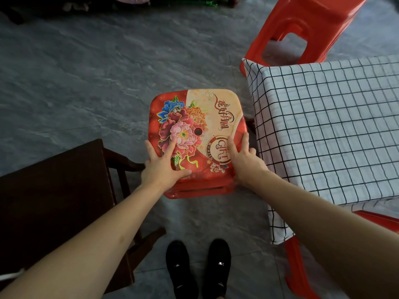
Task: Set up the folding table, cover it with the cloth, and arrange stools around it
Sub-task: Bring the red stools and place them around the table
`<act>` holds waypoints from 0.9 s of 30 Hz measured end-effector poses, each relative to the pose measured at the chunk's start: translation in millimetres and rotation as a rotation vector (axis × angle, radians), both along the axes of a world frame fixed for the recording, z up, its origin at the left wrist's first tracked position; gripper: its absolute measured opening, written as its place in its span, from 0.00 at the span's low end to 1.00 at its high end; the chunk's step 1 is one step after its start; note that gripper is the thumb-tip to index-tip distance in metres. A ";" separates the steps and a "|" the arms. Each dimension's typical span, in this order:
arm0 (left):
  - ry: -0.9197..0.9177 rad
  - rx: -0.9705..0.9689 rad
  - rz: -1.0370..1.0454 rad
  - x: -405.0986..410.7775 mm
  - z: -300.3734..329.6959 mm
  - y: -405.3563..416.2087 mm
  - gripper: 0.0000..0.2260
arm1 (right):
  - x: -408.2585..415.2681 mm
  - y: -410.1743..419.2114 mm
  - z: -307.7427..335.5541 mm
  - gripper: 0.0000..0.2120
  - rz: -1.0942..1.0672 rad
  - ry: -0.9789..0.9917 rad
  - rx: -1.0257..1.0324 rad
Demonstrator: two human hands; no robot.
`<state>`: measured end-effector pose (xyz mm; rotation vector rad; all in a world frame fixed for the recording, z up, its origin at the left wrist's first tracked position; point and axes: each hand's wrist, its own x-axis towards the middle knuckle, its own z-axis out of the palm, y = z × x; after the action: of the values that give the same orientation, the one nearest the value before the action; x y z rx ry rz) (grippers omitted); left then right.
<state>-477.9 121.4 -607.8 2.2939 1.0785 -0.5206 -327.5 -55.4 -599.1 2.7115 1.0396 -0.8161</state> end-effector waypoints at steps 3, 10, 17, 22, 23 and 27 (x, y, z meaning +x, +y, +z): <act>-0.004 0.077 -0.067 -3.3 11.5 -7.8 0.44 | -6.2 -3.1 15.1 0.40 -0.014 0.047 0.001; -0.063 0.168 -0.279 -33.9 81.4 -23.8 0.37 | -16.9 -52.1 115.2 0.45 -0.004 0.109 0.060; -0.166 0.376 -0.484 9.3 257.3 -15.5 0.31 | 14.8 -63.8 296.4 0.35 0.012 -0.076 0.284; -0.219 0.423 -0.422 6.5 399.4 -28.8 0.30 | 38.3 -71.2 429.8 0.37 0.079 -0.166 0.404; -0.228 0.430 -0.413 0.3 424.5 -34.5 0.30 | 38.8 -76.2 458.4 0.37 0.085 -0.175 0.423; -0.257 0.418 -0.431 -18.5 498.6 -49.5 0.29 | 24.8 -105.4 550.8 0.38 0.105 -0.188 0.478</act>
<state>-496.3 72.0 -109.2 2.8877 0.6062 -0.1519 -302.7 -160.8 -48.3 2.9963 1.4728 -0.3139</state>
